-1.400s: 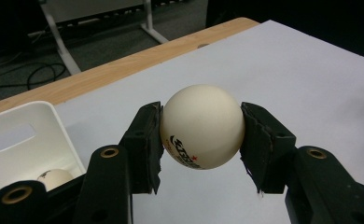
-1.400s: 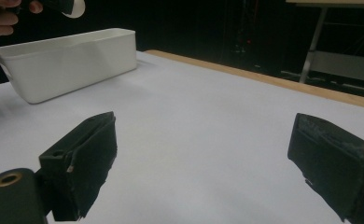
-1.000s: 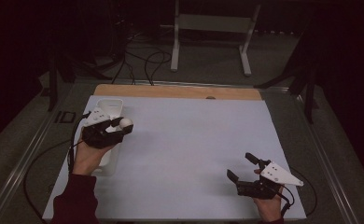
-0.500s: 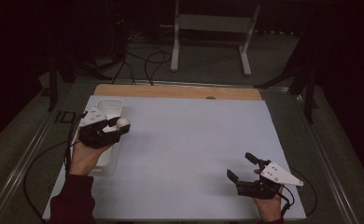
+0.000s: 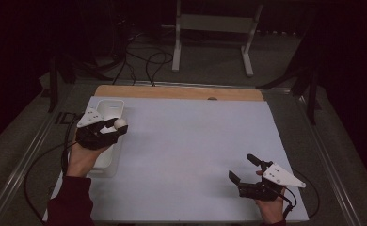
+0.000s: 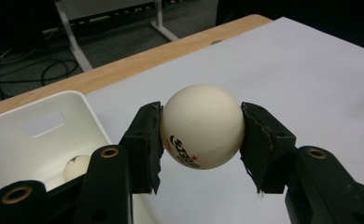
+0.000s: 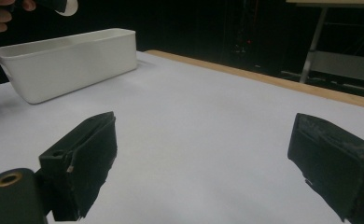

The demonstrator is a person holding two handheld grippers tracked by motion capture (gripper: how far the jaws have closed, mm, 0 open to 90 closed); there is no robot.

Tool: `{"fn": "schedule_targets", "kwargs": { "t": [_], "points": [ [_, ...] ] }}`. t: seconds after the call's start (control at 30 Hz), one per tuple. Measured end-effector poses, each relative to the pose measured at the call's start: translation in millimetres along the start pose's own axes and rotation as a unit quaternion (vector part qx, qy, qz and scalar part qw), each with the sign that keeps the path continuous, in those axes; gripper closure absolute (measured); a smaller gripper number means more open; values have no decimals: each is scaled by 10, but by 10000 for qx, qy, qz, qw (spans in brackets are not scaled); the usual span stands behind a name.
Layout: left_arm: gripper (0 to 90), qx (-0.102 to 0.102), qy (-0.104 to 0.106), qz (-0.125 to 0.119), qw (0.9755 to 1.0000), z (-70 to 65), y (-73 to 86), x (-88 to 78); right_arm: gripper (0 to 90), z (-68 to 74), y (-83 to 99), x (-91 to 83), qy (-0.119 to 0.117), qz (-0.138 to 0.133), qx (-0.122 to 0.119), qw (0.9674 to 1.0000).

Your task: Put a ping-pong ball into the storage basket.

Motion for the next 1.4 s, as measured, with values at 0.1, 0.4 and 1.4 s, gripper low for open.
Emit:
{"fn": "schedule_targets", "kwargs": {
  "t": [0.1, 0.4, 1.4],
  "points": [
    [513, -8, -12, 2, 10000, 10, 6, -10, 74, 1, -1, 0, -4, -2, 1, 10000],
    [513, -21, -46, 16, 10000, 41, 20, -34, 74, -4, -2, -3, 7, -1, -10, 10000],
    [513, -92, -214, 118, 9997, 181, 126, -119, 74, 2, -2, -1, -5, -5, 4, 10000]
  ]
}}
Point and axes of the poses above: each handheld gripper's, and its own axes: x roughly forward along the jaws, y roughly out of its underside, z roughly to its left, the point moved 9 cm from there along x, roughly forward along the jaws, and after that the axes turned 15 degrees about x, right-handed, at the moved point
